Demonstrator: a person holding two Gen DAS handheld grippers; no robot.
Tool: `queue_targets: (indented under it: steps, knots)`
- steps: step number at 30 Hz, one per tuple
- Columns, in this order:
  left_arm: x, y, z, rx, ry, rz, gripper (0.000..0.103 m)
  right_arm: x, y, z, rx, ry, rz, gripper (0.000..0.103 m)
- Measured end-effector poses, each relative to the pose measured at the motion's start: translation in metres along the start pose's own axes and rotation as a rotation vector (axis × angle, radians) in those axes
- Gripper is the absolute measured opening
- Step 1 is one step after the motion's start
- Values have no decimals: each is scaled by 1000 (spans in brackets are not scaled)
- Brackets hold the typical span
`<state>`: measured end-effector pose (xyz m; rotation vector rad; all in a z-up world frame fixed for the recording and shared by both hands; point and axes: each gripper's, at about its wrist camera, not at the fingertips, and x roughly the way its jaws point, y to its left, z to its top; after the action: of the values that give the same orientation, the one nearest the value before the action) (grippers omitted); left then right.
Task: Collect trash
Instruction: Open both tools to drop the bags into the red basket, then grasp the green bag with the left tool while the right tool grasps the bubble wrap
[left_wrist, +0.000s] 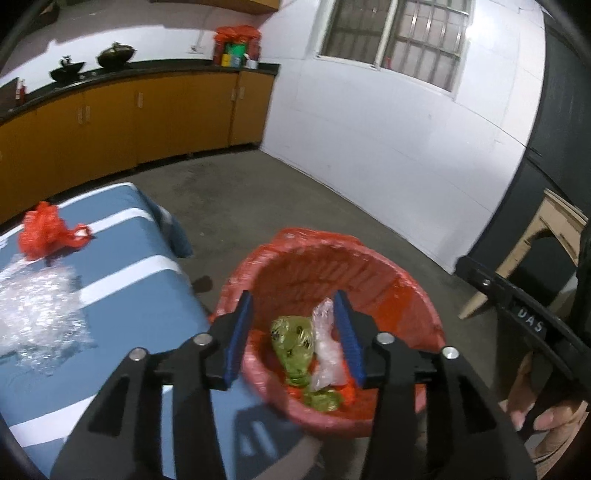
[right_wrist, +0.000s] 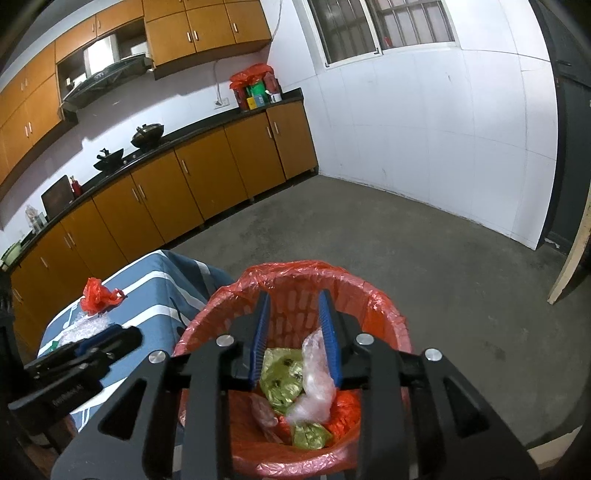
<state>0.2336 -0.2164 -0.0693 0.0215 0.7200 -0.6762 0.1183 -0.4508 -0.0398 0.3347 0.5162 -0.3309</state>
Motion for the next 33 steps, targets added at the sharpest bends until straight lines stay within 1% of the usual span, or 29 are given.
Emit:
queue_targets:
  steps: [9, 13, 16, 20, 25, 28, 30, 31, 33]
  knots:
    - [-26, 36, -11, -54, -29, 103, 54, 0, 21, -2, -60, 9, 19, 28]
    - [-43, 52, -16, -73, -51, 155, 55, 4, 43, -2, -110, 21, 60, 28]
    - [-63, 73, -24, -89, -82, 209, 57, 8, 66, -5, -154, 34, 105, 28]
    - [-91, 104, -38, -120, -123, 315, 60, 17, 109, -10, -234, 59, 181, 28]
    - [-128, 156, -62, -187, -149, 477, 65, 31, 170, -25, -331, 96, 276, 28]
    - [-147, 186, -76, -247, -153, 552, 68, 45, 207, -35, -373, 132, 333, 28]
    - [-160, 206, -86, -298, -157, 605, 71, 52, 224, -41, -392, 154, 361, 28]
    - [-166, 216, -91, -321, -161, 629, 72, 58, 240, -45, -412, 170, 381, 28]
    - [-177, 230, -100, -359, -171, 680, 74, 64, 258, -52, -441, 184, 400, 28]
